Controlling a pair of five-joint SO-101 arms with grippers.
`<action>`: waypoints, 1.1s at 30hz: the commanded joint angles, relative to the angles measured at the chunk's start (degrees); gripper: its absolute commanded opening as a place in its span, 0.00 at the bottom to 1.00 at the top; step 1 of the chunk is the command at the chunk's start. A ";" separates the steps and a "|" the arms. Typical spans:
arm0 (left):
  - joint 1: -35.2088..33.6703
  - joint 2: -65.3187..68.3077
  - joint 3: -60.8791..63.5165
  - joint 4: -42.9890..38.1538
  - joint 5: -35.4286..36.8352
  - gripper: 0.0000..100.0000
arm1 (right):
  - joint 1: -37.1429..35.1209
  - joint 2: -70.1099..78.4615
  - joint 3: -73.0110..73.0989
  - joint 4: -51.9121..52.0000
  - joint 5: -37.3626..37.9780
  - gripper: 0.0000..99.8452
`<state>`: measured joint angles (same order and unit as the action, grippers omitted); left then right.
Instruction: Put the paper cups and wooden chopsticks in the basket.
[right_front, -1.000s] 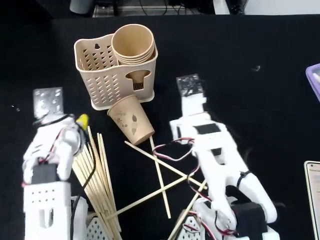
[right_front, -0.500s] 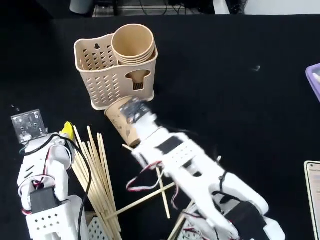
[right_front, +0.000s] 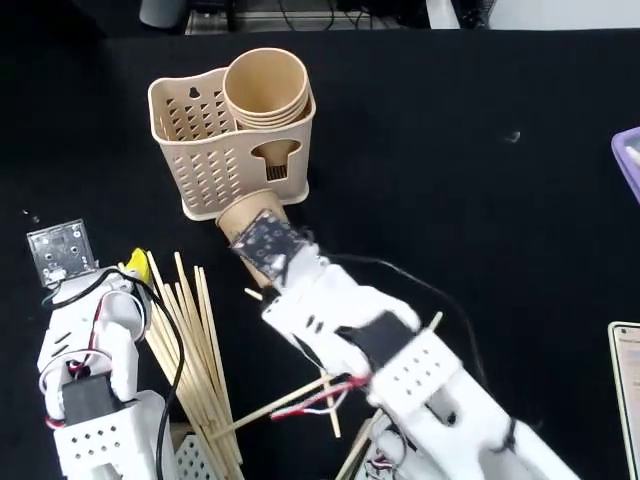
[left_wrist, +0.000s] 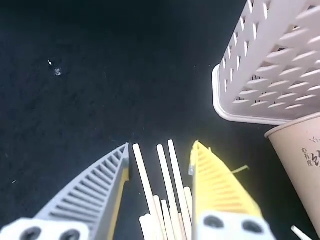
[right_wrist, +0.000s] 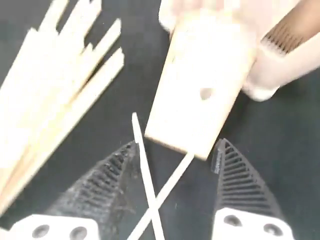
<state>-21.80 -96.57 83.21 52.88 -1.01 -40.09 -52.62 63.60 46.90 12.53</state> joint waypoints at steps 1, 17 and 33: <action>-0.57 -0.79 -0.57 0.18 0.62 0.20 | 0.26 -6.20 -0.22 -5.19 -4.22 0.24; -0.57 -0.88 0.04 0.18 0.62 0.20 | 8.62 28.09 -11.47 -20.40 -9.23 0.24; -0.66 -0.88 0.04 0.18 0.53 0.20 | -11.96 31.52 -15.43 -14.59 -7.74 0.24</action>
<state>-21.80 -97.01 84.18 52.88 -1.01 -47.03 -20.62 51.65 28.35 3.91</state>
